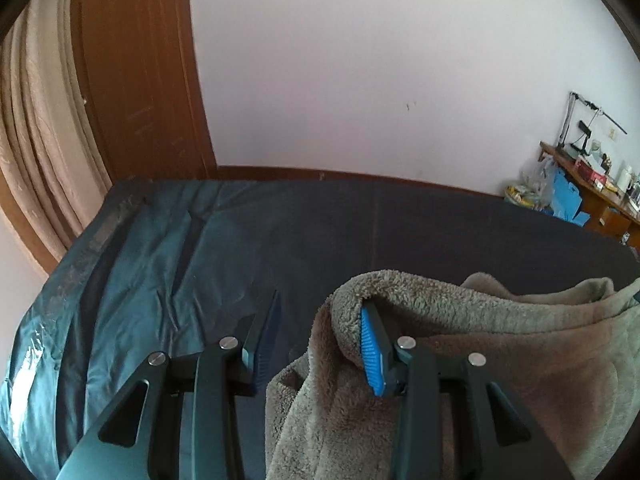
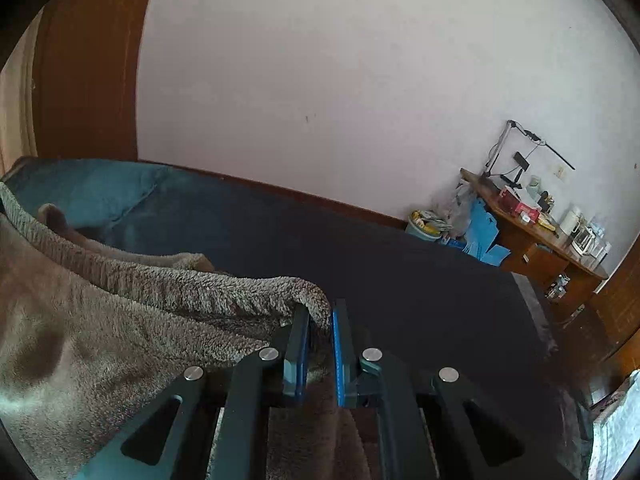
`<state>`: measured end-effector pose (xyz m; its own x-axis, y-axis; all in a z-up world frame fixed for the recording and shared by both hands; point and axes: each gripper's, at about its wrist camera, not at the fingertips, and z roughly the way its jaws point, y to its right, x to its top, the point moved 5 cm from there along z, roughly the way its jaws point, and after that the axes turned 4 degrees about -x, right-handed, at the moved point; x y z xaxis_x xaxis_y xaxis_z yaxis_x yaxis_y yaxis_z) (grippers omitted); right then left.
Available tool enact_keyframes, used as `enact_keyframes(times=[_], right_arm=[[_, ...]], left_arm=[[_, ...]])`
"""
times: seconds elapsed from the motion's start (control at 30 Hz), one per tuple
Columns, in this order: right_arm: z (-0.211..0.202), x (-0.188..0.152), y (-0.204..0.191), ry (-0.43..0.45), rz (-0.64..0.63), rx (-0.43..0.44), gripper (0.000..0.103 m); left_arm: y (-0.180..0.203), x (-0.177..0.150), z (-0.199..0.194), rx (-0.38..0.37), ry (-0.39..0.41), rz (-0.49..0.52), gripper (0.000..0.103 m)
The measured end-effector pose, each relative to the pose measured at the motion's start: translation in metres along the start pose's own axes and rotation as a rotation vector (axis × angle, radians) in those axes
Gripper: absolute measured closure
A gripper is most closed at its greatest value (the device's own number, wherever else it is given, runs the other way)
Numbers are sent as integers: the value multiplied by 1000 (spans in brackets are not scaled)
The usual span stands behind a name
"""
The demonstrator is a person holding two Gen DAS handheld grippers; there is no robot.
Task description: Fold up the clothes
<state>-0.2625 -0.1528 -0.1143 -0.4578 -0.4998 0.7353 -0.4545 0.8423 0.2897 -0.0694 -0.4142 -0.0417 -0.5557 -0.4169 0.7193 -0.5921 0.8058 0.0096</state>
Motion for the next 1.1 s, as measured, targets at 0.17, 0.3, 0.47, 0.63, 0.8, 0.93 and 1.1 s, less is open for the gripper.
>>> enact_keyframes(times=[0.17,0.3,0.47,0.63,0.8,0.93,1.1], right_arm=[[2,-9,2,-24,23,39,93],[9,-6,12,-30,45,91,91],[-3,-3,27,-32,102,213,90],[-22,5,35,6,121,277,83],[-27,10,33,12,160,307,82],[-22,9,30,-6,143,284,82],[-32,16,29,12,122,274,79]], left_arm=[[0,-7,10,67,-61,3,19],[-6,-9,9,-5,-103,-37,19],[-12,-3,-6,-78,-105,-77,19],[-16,11,-34,-134,-61,-110,19],[1,13,-53,-151,-35,-45,19],[31,10,-58,-167,-33,112,19],[71,-1,-60,-174,-37,331,19]])
